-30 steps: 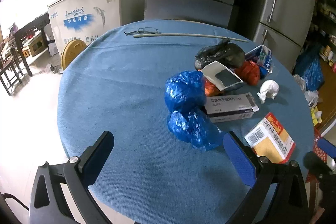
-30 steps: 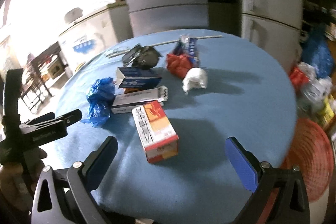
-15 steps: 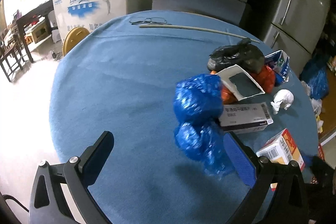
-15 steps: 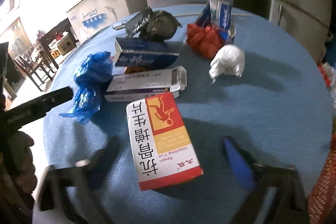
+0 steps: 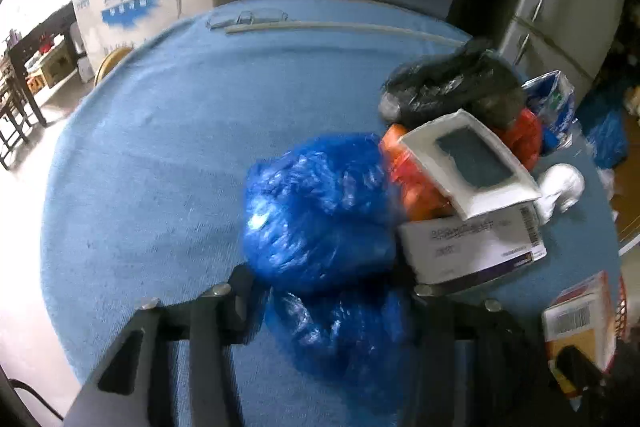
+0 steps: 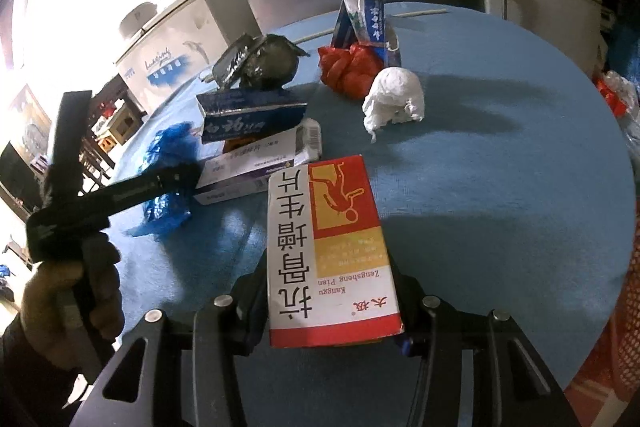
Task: Collect trash
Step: 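Grasp the blue plastic bag with the left tool while the right tool grasps the orange-white medicine box, then carry the blue bag and orange-white box over the red basket with both tools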
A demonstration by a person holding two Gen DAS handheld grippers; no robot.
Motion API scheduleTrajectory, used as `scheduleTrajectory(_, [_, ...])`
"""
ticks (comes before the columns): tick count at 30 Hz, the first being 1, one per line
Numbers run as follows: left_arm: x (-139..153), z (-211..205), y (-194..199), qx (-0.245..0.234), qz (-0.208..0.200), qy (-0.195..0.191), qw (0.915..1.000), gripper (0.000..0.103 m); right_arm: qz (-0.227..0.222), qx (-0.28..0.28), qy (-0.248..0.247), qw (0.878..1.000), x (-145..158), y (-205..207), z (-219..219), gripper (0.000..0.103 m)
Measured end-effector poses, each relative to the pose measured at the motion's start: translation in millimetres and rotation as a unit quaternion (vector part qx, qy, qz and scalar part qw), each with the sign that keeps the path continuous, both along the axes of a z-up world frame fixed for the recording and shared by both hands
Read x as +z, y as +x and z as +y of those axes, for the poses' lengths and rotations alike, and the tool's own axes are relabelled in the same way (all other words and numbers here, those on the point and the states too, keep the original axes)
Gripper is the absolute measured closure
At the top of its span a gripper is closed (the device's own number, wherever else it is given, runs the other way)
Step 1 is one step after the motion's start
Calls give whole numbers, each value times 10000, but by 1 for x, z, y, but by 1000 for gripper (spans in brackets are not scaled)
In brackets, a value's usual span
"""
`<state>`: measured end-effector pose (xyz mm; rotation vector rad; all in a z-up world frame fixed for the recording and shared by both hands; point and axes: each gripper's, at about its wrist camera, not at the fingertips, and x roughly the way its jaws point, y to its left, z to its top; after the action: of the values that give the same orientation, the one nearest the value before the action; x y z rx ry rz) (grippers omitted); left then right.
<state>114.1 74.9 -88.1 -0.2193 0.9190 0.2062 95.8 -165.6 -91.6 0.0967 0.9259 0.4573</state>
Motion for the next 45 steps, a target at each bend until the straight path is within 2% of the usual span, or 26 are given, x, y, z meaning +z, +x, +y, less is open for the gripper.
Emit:
scheduleTrajectory(2, [-3, 2, -2, -39, 20, -117, 9999, 64, -9, -8, 33, 10000, 0, 0, 0, 51])
scheduleTrajectory(9, [4, 6, -30, 28, -132, -63, 9999, 65, -106, -192, 231, 9995, 6, -9, -13, 51])
scheduleTrajectory(17, [34, -12, -50, -204, -529, 12, 9984, 65, -352, -591, 390, 9969, 21, -24, -36, 51])
scheduleTrajectory(30, [64, -75, -58, -1068, -765, 39, 9913, 65, -749, -1281, 457, 9879, 48, -47, -82, 51])
scheduleTrajectory(45, [81, -155, -48, -2080, -905, 166, 9738, 65, -908, -2314, 490, 9674, 57, -53, -163, 51])
